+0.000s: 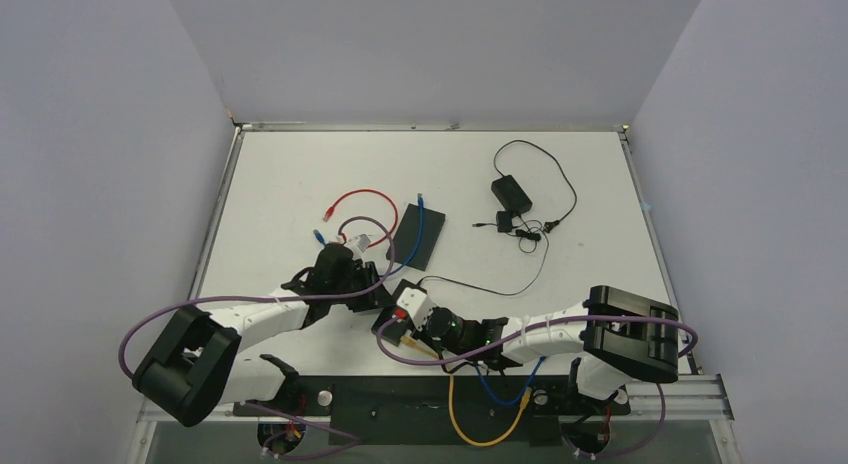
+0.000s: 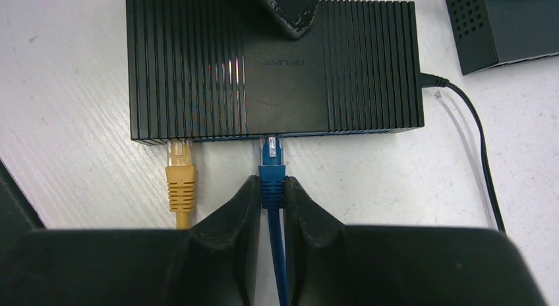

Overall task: Insert the plug into the switch port
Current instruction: Insert the connector into the switch port, then place the switch port at the center of the board, then pick up the power from the center of the board.

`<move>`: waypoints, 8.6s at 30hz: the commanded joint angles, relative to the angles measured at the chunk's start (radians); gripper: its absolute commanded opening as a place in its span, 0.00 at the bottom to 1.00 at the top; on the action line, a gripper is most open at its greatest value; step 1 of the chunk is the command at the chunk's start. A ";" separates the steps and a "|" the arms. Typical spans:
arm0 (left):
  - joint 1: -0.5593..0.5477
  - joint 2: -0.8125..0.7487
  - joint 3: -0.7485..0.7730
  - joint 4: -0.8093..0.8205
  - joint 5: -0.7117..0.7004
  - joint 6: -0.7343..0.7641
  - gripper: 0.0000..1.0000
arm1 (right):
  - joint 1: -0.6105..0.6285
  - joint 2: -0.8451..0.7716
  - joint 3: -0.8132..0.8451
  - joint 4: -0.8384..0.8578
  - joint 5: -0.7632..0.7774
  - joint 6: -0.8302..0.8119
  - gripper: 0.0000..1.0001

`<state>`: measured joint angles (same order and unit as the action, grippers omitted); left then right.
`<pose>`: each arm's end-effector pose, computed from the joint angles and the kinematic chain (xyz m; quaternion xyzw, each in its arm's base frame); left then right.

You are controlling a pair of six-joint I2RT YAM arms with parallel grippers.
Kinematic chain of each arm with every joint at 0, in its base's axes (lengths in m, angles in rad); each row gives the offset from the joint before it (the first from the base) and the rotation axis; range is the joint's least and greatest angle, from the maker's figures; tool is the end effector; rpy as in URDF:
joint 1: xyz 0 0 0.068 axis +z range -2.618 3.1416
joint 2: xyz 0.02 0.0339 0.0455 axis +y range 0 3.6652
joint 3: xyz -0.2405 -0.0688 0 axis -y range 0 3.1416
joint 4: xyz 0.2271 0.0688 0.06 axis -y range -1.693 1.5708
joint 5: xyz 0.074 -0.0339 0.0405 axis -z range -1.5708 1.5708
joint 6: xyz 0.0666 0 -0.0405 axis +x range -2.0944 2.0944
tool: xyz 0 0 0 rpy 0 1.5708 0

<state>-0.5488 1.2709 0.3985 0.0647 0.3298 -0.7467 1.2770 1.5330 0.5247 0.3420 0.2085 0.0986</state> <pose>0.1898 -0.1413 0.1089 -0.0296 0.9171 -0.3431 0.2010 0.0978 0.2757 0.1077 -0.4593 0.7690 0.2036 0.3952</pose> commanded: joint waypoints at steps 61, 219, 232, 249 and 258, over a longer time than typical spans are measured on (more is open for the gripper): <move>0.020 -0.375 0.191 -0.493 -0.151 0.022 0.56 | -0.126 -0.439 -0.141 0.128 0.114 -0.017 0.00; 0.059 -0.451 0.058 -0.358 0.038 0.023 0.63 | -0.944 0.363 0.698 -0.629 -0.077 0.372 0.52; 0.059 -0.452 0.054 -0.360 0.038 0.026 0.63 | -0.939 0.351 0.687 -0.596 -0.081 0.380 0.21; 0.059 -0.508 0.060 -0.408 0.017 0.014 0.63 | -0.807 0.137 0.705 -0.403 -0.140 0.357 0.09; 0.059 -0.508 0.093 -0.418 0.008 0.020 0.63 | -0.771 -0.011 0.646 -0.351 -0.178 0.370 0.09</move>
<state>-0.4953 0.7715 0.4477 -0.3580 0.3481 -0.7292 0.4934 1.6123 1.1912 -0.0887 0.0601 0.4576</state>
